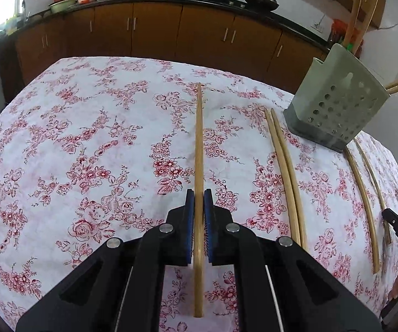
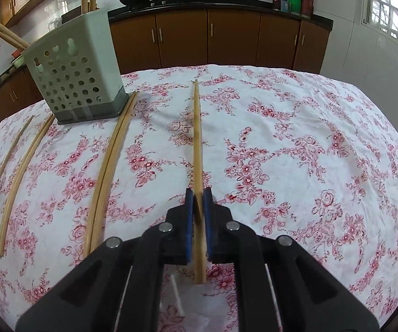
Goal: Organize utensils
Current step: 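Hold the grasped chopsticks closed in both tools above the cloth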
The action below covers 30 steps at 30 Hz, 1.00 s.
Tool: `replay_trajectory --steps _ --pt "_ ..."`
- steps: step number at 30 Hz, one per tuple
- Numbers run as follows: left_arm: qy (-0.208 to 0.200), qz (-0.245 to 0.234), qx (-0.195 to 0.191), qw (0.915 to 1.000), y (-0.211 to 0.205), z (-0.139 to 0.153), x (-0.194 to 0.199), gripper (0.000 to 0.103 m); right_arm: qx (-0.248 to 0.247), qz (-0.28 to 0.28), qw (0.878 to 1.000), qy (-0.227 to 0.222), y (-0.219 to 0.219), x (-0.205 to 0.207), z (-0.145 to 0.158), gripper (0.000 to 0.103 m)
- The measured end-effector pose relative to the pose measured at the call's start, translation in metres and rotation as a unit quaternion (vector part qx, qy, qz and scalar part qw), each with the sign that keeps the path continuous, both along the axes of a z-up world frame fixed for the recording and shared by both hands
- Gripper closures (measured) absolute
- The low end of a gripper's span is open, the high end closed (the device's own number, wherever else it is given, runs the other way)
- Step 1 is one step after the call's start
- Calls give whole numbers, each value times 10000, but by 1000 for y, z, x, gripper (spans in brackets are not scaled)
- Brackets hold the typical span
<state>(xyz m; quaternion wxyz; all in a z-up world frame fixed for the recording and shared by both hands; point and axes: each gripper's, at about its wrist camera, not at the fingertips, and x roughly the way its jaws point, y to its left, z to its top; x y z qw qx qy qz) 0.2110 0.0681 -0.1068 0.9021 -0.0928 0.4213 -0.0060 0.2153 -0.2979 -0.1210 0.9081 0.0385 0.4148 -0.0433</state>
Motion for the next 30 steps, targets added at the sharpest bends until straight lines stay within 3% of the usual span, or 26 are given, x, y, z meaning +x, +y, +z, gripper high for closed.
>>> replay_trajectory --steps 30 --pt "6 -5 11 10000 -1 2 -1 94 4 5 10000 0 0 0 0 93"
